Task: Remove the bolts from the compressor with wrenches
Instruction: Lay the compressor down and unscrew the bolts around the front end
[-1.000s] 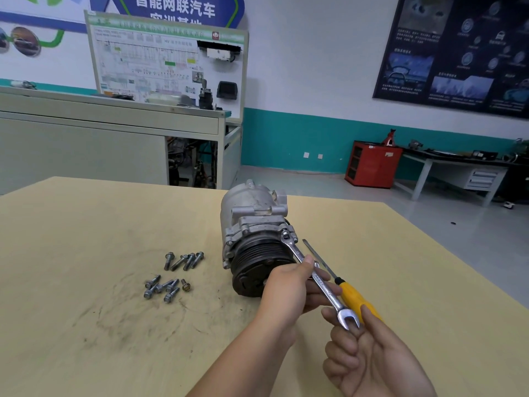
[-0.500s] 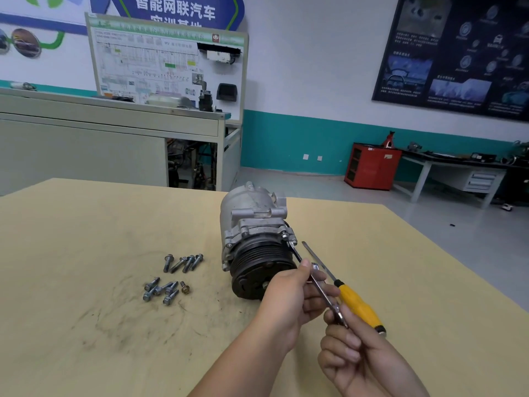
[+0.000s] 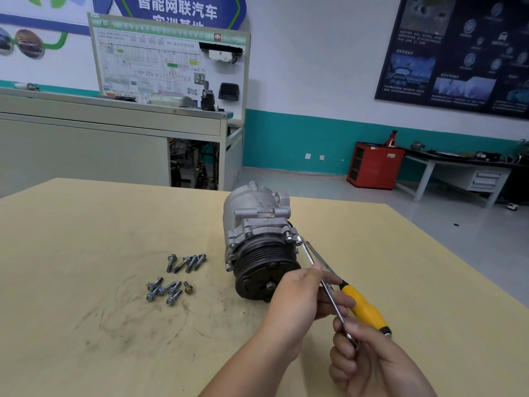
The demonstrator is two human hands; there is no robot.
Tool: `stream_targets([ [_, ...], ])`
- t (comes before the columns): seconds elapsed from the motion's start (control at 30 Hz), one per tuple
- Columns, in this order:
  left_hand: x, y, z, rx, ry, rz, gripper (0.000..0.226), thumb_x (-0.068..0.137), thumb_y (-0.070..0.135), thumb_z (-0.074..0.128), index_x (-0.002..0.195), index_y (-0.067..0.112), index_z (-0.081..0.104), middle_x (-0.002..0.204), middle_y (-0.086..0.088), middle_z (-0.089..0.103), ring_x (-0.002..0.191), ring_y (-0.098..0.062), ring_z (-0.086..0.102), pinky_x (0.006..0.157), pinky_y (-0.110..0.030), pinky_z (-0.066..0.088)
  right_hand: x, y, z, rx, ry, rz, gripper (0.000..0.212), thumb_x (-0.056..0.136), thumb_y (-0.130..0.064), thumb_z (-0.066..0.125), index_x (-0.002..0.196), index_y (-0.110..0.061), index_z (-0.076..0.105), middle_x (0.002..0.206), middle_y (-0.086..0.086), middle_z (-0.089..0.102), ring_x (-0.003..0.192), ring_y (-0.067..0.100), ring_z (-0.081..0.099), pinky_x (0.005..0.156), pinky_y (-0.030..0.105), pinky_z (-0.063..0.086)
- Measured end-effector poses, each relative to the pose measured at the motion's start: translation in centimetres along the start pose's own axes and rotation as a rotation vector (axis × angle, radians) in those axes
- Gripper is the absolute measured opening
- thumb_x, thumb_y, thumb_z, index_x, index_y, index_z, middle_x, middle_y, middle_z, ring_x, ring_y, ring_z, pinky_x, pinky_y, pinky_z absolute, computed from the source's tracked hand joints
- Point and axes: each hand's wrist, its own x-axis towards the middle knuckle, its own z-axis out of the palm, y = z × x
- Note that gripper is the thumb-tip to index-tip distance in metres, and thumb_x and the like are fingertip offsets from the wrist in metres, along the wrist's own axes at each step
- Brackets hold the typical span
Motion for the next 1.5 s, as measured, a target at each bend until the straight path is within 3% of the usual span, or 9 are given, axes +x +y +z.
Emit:
stream_targets([
  [0.17,-0.3,0.1,-0.1,-0.024,0.024,0.022,0.038,0.102,0.024,0.032,0.095,0.002,0.062,0.070,-0.010,0.071,0.055,-0.014,0.063,0.057,-0.018,0.051,0.7,0.0,-0.2,-0.058,0.060,-0.016,0.026,0.086,-0.015,0.052,0.066,0.000,0.060,0.043,0.012,0.043,0.030,0.019,0.038,0.032,0.025,0.032],
  [0.23,-0.6,0.2,-0.3,-0.006,0.066,0.075,0.035,0.101,0.020,0.032,0.088,0.005,0.062,0.070,-0.010,0.072,0.057,-0.015,0.065,0.057,-0.019,0.051,1.3,0.1,-0.3,-0.208,0.113,-0.098,0.028,0.084,-0.018,0.056,0.063,-0.004,0.069,0.050,0.015,0.054,0.037,0.024,0.046,0.043,0.027,0.035],
  [0.47,-2.1,0.3,-5.2,-0.013,0.345,0.322,0.038,0.101,0.014,0.032,0.074,0.001,0.054,0.056,-0.016,0.067,0.042,-0.015,0.056,0.048,-0.019,0.047,5.9,-2.0,3.3,-0.773,0.301,-0.854,0.015,0.081,-0.013,0.067,0.067,-0.019,0.068,0.058,-0.006,0.063,0.050,0.001,0.050,0.049,0.009,0.038],
  [0.67,-3.4,0.6,-9.6,-0.101,0.435,0.344,0.039,0.101,0.012,0.031,0.072,-0.004,0.052,0.054,-0.024,0.063,0.038,-0.018,0.055,0.043,-0.019,0.047,10.3,-2.1,6.1,-0.941,0.369,-0.877,0.012,0.079,-0.023,0.072,0.079,-0.022,0.060,0.074,-0.012,0.063,0.071,0.004,0.058,0.059,0.018,0.041],
  [1.03,-4.7,-1.7,-11.5,-0.156,0.516,0.312,0.040,0.100,0.013,0.033,0.070,-0.003,0.053,0.050,-0.023,0.061,0.037,-0.018,0.052,0.041,-0.018,0.044,9.1,-0.3,6.8,-0.945,0.497,-1.082,0.018,0.082,-0.012,0.069,0.070,-0.018,0.056,0.065,-0.010,0.058,0.064,0.002,0.054,0.055,0.004,0.037],
  [1.17,-5.2,-1.5,-13.3,-0.047,0.691,0.357,0.039,0.101,0.020,0.035,0.070,0.006,0.055,0.043,-0.006,0.054,0.039,-0.011,0.045,0.044,-0.023,0.038,7.0,3.1,8.4,-1.016,0.272,-1.340,0.013,0.077,-0.014,0.072,0.076,-0.020,0.061,0.072,-0.008,0.061,0.067,0.008,0.054,0.064,0.008,0.039],
  [1.3,-5.6,-1.1,-15.7,-0.160,0.838,0.252,0.036,0.100,0.026,0.036,0.072,0.013,0.054,0.040,0.002,0.040,0.049,-0.019,0.042,0.034,-0.016,0.022,8.0,8.0,11.5,-1.228,-0.035,-1.155,0.006,0.074,-0.020,0.069,0.077,-0.020,0.063,0.073,-0.010,0.059,0.066,0.006,0.053,0.063,0.014,0.040],
  [1.4,-5.6,-1.1,-16.3,-0.302,0.847,0.197,0.035,0.100,0.023,0.035,0.070,0.011,0.050,0.037,0.004,0.034,0.037,-0.014,0.037,0.042,-0.019,0.028,10.0,10.1,13.1,-1.199,0.009,-0.825,0.011,0.079,-0.020,0.069,0.078,-0.022,0.059,0.074,-0.010,0.058,0.068,0.007,0.054,0.066,0.022,0.043],
  [1.5,-5.6,-1.3,-16.2,-0.389,0.831,0.185,0.034,0.098,0.019,0.035,0.069,0.009,0.047,0.036,0.004,0.031,0.029,-0.009,0.028,0.053,-0.030,0.023,11.5,10.9,13.7,-1.313,0.094,-0.749,0.017,0.081,-0.023,0.067,0.076,-0.024,0.050,0.080,-0.005,0.061,0.077,0.015,0.056,0.066,0.027,0.041],
])
